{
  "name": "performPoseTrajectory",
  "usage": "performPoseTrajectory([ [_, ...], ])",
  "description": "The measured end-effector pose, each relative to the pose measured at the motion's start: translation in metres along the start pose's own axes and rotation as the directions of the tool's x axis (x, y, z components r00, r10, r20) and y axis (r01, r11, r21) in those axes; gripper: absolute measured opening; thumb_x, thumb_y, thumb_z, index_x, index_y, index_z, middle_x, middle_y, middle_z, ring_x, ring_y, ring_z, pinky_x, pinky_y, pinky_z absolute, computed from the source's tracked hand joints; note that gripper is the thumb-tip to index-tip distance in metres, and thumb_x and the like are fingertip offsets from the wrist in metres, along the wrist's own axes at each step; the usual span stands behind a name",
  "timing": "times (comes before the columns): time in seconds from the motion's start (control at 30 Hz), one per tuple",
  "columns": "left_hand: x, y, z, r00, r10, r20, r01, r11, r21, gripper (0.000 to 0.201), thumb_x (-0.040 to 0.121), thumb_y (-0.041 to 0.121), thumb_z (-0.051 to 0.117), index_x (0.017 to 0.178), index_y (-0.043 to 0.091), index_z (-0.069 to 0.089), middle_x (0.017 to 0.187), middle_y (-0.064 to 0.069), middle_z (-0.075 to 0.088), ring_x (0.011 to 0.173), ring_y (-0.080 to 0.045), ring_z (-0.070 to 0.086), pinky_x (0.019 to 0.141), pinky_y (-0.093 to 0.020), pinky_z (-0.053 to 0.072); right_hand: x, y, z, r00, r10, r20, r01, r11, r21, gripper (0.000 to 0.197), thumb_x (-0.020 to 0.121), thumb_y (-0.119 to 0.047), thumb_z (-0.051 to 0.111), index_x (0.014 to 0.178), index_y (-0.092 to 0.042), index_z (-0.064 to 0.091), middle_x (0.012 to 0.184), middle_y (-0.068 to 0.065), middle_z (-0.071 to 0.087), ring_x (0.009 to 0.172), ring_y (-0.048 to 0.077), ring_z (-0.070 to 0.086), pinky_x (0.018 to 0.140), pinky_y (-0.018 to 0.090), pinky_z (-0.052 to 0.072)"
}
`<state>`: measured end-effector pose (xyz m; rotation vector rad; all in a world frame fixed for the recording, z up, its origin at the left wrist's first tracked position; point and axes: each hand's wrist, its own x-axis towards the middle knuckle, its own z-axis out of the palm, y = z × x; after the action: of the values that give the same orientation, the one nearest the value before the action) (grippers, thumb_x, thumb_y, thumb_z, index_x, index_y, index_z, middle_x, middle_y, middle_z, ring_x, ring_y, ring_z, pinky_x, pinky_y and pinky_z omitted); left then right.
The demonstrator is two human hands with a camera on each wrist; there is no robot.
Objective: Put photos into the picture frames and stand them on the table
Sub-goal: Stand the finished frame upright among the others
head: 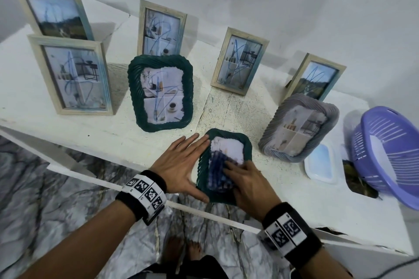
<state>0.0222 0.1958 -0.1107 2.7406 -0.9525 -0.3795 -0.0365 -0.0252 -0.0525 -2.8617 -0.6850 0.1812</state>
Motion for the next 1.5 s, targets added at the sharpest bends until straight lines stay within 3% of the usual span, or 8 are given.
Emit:
performPoseTrajectory([
  [0.23, -0.001, 0.0, 0.0, 1.0, -0.006, -0.01, 0.006, 1.0, 0.005, 0.143, 0.051, 0.102, 0.04, 0.153, 0.02, -0.017, 0.16, 0.005, -0.023, 0.148, -0.012, -0.019, 0.12, -0.035, -0.01, 0.027, 0.017, 0.0, 0.989, 0.138, 0.059, -0.139, 0.99, 0.012, 0.044, 0.078, -0.004, 0.055, 0.121, -0.007, 0.064, 0.134, 0.01, 0.059, 0.096, 0.032, 0.049, 0.084, 0.032, 0.036],
  [0.37, 0.0, 0.0, 0.001, 1.0, -0.009, -0.022, 0.009, 1.0, 0.002, 0.143, 0.051, 0.101, 0.041, 0.155, 0.019, -0.012, 0.161, 0.005, -0.019, 0.148, -0.012, -0.016, 0.12, -0.034, -0.01, -0.009, 0.013, 0.0, 0.99, -0.086, 0.111, 0.067, 0.985, 0.16, 0.041, 0.084, -0.018, 0.047, 0.119, -0.015, 0.068, 0.131, -0.001, 0.061, 0.088, 0.02, 0.046, 0.071, 0.026, 0.039],
  [0.47, -0.001, 0.001, 0.0, 1.0, -0.007, -0.02, 0.007, 1.0, 0.012, 0.143, 0.051, 0.103, 0.039, 0.155, 0.018, -0.011, 0.162, 0.003, -0.017, 0.149, -0.013, -0.015, 0.121, -0.036, -0.007, 0.007, 0.019, 0.0, 0.999, -0.017, 0.046, 0.009, 0.985, 0.173, 0.052, 0.08, -0.03, 0.035, 0.11, -0.011, 0.073, 0.123, 0.001, 0.067, 0.08, 0.024, 0.051, 0.066, 0.03, 0.044],
  [0.77, 0.0, 0.001, -0.002, 1.0, -0.014, -0.003, 0.014, 1.0, -0.001, 0.143, 0.05, 0.099, 0.043, 0.155, 0.02, -0.012, 0.162, 0.004, -0.017, 0.148, -0.013, -0.017, 0.12, -0.033, -0.011, -0.01, 0.011, 0.0, 0.98, -0.161, 0.114, 0.153, 0.985, 0.077, 0.04, 0.074, -0.012, 0.061, 0.11, -0.025, 0.073, 0.125, -0.01, 0.065, 0.072, 0.024, 0.049, 0.061, 0.029, 0.042],
  [0.9, -0.001, 0.003, -0.002, 1.0, -0.013, -0.002, 0.013, 1.0, 0.016, 0.143, 0.049, 0.102, 0.04, 0.154, 0.022, -0.015, 0.16, 0.006, -0.021, 0.147, -0.012, -0.019, 0.12, -0.034, -0.012, 0.013, 0.016, -0.002, 0.992, 0.013, 0.127, -0.003, 0.997, -0.078, 0.045, 0.085, -0.049, 0.047, 0.112, -0.022, 0.071, 0.126, -0.001, 0.065, 0.074, 0.027, 0.054, 0.064, 0.035, 0.047],
  [1.1, 0.0, 0.002, -0.003, 1.0, -0.014, 0.025, 0.014, 1.0, 0.02, 0.144, 0.044, 0.101, 0.034, 0.153, 0.021, -0.016, 0.161, 0.004, -0.02, 0.147, -0.013, -0.019, 0.12, -0.035, -0.01, -0.009, 0.002, -0.001, 0.979, -0.124, 0.162, 0.128, 0.992, -0.01, 0.04, 0.077, -0.023, 0.053, 0.112, -0.031, 0.07, 0.115, 0.0, 0.059, 0.079, 0.024, 0.05, 0.059, 0.034, 0.048],
  [1.37, -0.001, 0.001, -0.001, 1.0, -0.012, 0.006, 0.012, 1.0, 0.006, 0.142, 0.049, 0.102, 0.039, 0.154, 0.023, -0.016, 0.161, 0.004, -0.019, 0.148, -0.012, -0.017, 0.119, -0.033, -0.013, 0.016, 0.04, 0.004, 0.975, 0.219, 0.025, -0.216, 0.971, -0.103, 0.046, 0.077, -0.024, 0.047, 0.117, -0.02, 0.069, 0.114, 0.01, 0.058, 0.088, 0.036, 0.054, 0.068, 0.046, 0.054],
  [1.5, -0.001, 0.001, -0.002, 1.0, -0.013, 0.001, 0.013, 1.0, 0.003, 0.143, 0.05, 0.101, 0.043, 0.154, 0.022, -0.015, 0.161, 0.005, -0.019, 0.148, -0.012, -0.016, 0.118, -0.032, -0.014, -0.015, 0.023, 0.005, 0.993, 0.038, 0.113, -0.034, 0.999, -0.034, 0.054, 0.078, -0.029, 0.031, 0.116, -0.026, 0.07, 0.112, 0.003, 0.059, 0.086, 0.026, 0.05, 0.065, 0.037, 0.05],
])
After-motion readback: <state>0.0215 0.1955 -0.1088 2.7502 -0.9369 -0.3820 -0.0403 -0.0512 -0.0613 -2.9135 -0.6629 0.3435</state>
